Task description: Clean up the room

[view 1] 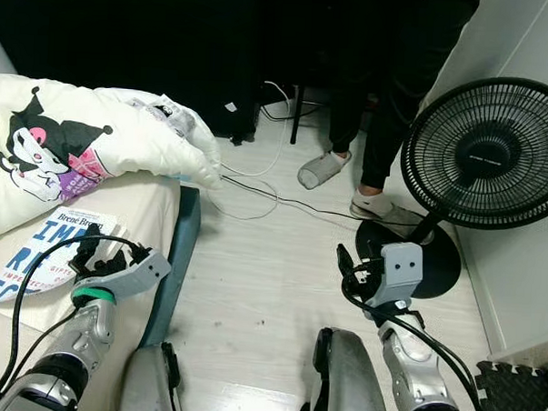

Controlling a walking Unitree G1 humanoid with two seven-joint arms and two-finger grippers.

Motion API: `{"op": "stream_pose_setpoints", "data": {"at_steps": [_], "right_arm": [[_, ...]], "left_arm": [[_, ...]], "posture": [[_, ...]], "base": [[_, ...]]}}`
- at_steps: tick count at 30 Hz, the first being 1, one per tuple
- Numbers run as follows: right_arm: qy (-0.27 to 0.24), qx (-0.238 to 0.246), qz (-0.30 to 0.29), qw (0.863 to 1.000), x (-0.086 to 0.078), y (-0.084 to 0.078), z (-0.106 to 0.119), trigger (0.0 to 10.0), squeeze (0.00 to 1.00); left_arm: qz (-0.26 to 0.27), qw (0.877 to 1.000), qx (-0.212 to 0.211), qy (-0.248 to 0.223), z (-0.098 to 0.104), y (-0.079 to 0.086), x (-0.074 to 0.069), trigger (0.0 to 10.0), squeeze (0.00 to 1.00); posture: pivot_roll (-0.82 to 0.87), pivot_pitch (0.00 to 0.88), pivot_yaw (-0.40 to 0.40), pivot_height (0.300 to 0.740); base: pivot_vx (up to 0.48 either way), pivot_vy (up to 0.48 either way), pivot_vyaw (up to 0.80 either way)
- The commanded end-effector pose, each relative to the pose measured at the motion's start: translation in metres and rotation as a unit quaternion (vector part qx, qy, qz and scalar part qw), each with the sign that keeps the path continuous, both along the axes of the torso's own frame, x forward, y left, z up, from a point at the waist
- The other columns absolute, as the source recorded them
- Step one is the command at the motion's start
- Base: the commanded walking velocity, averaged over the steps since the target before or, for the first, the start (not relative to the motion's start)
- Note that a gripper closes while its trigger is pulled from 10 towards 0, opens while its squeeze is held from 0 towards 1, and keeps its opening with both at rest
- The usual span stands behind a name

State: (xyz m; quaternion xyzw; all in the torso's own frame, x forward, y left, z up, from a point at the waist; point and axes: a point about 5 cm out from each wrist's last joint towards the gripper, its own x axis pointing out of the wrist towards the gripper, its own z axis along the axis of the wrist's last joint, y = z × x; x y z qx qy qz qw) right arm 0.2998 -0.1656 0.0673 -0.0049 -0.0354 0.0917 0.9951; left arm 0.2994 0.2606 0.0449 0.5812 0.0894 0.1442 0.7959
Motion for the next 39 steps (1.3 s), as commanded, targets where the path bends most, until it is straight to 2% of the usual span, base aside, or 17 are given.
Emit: {"op": "stream_pose_setpoints", "data": {"at_steps": [1, 4, 6, 7, 8, 9, 10, 11, 19, 26, 29, 32, 34, 35, 36, 37, 39], "right_arm": [[0.009, -0.001, 0.003, 1.0, -0.002, -0.001, -0.003, 10.0, 0.0], [0.009, -0.001, 0.004, 1.0, -0.002, 0.0, -0.003, 10.0, 0.0], [0.009, -0.001, 0.004, 1.0, -0.002, 0.0, -0.003, 10.0, 0.0], [0.009, 0.0, 0.004, 1.0, -0.002, 0.0, -0.003, 10.0, 0.0], [0.009, 0.0, 0.004, 1.0, -0.002, 0.0, -0.003, 10.0, 0.0], [0.009, 0.0, 0.005, 1.0, -0.002, 0.001, -0.003, 10.0, 0.0], [0.009, 0.0, 0.005, 1.0, -0.002, 0.001, -0.003, 10.0, 0.0], [0.009, 0.0, 0.005, 1.0, -0.002, 0.001, -0.004, 10.0, 0.0], [0.01, 0.002, 0.004, 1.0, -0.002, 0.002, -0.004, 10.0, 0.0], [0.01, 0.003, 0.004, 1.0, -0.001, 0.002, -0.003, 10.0, 0.0], [0.008, 0.004, 0.004, 1.0, -0.001, 0.002, -0.002, 10.0, 0.0], [-0.003, 0.005, 0.006, 1.0, 0.002, 0.003, 0.004, 10.0, 0.0], [-0.019, 0.007, 0.008, 1.0, 0.004, 0.004, 0.011, 10.0, 0.0], [-0.025, 0.01, 0.008, 1.0, 0.005, 0.004, 0.015, 10.0, 0.0], [-0.025, 0.01, 0.008, 1.0, 0.005, 0.004, 0.015, 10.0, 0.0], [-0.033, 0.012, 0.01, 0.999, 0.007, 0.005, 0.019, 10.0, 0.0], [-0.048, 0.01, 0.015, 0.999, 0.009, 0.008, 0.027, 10.0, 0.0]], "left_arm": [[0.057, 0.998, 0.025, 0.018, -0.019, 0.02, -0.026, 10.0, 0.0], [0.063, 0.997, 0.04, -0.022, -0.013, 0.022, -0.027, 10.0, 0.0], [0.063, 0.997, 0.04, -0.022, -0.013, 0.022, -0.027, 10.0, 0.0], [0.066, 0.996, 0.043, -0.034, -0.011, 0.023, -0.027, 8.9, 0.0], [0.066, 0.996, 0.043, -0.034, -0.011, 0.023, -0.027, 8.9, 0.0], [0.068, 0.996, 0.044, -0.038, -0.01, 0.024, -0.027, 2.8, 0.0], [0.068, 0.996, 0.044, -0.038, -0.01, 0.024, -0.027, 2.8, 0.0], [0.07, 0.996, 0.045, -0.038, -0.01, 0.024, -0.026, 0.0, 0.0], [0.087, 0.995, 0.043, -0.032, -0.009, 0.03, -0.027, 0.0, 0.0], [0.105, 0.992, 0.036, -0.066, -0.001, 0.034, -0.024, 0.0, 0.0], [0.104, 0.989, 0.022, -0.104, 0.011, 0.032, -0.015, 0.0, 0.0], [0.064, 0.98, -0.021, -0.186, 0.041, 0.016, 0.008, 0.0, 0.0], [-0.036, 0.966, -0.075, -0.243, 0.072, -0.015, 0.027, 0.0, 0.0], [-0.076, 0.958, -0.092, -0.262, 0.084, -0.027, 0.03, 1.3, 0.0], [-0.076, 0.958, -0.092, -0.262, 0.084, -0.027, 0.03, 1.3, 0.0], [-0.116, 0.947, -0.114, -0.277, 0.097, -0.04, 0.034, 10.0, 0.0], [-0.175, 0.925, -0.179, -0.286, 0.117, -0.065, 0.037, 10.0, 0.0]], "posture": [[0.02, 0.092, -0.002, 0.467], [0.03, 0.092, -0.003, 0.467], [0.03, 0.092, -0.003, 0.467], [0.03, 0.091, -0.003, 0.467], [0.03, 0.091, -0.003, 0.467], [0.02, 0.09, -0.001, 0.467], [0.02, 0.09, -0.001, 0.467], [0.03, 0.089, 0.0, 0.467], [0.02, 0.089, 0.001, 0.467], [0.03, 0.09, 0.0, 0.467], [0.03, 0.091, -0.002, 0.467], [0.03, 0.092, -0.004, 0.467], [0.03, 0.093, -0.004, 0.467], [0.03, 0.094, -0.003, 0.467], [0.03, 0.094, -0.003, 0.467], [0.03, 0.094, -0.001, 0.467], [0.03, 0.092, 0.0, 0.467]], "base": [[0.0, 0.0, 0.0], [0.0, 0.0, 0.0], [0.0, 0.0, 0.0], [0.0, 0.0, 0.0], [0.0, 0.0, 0.0], [0.0, 0.0, 0.0], [0.0, 0.0, 0.0], [0.0, 0.0, 0.0], [0.0, 0.0, 0.0], [0.0, 0.0, 0.0], [0.0, 0.0, 0.0], [0.0, 0.0, 0.0], [0.0, 0.0, 0.0], [0.0, 0.0, 0.0], [0.0, 0.0, 0.0], [0.0, 0.0, 0.0], [0.0, 0.0, 0.0]]}}
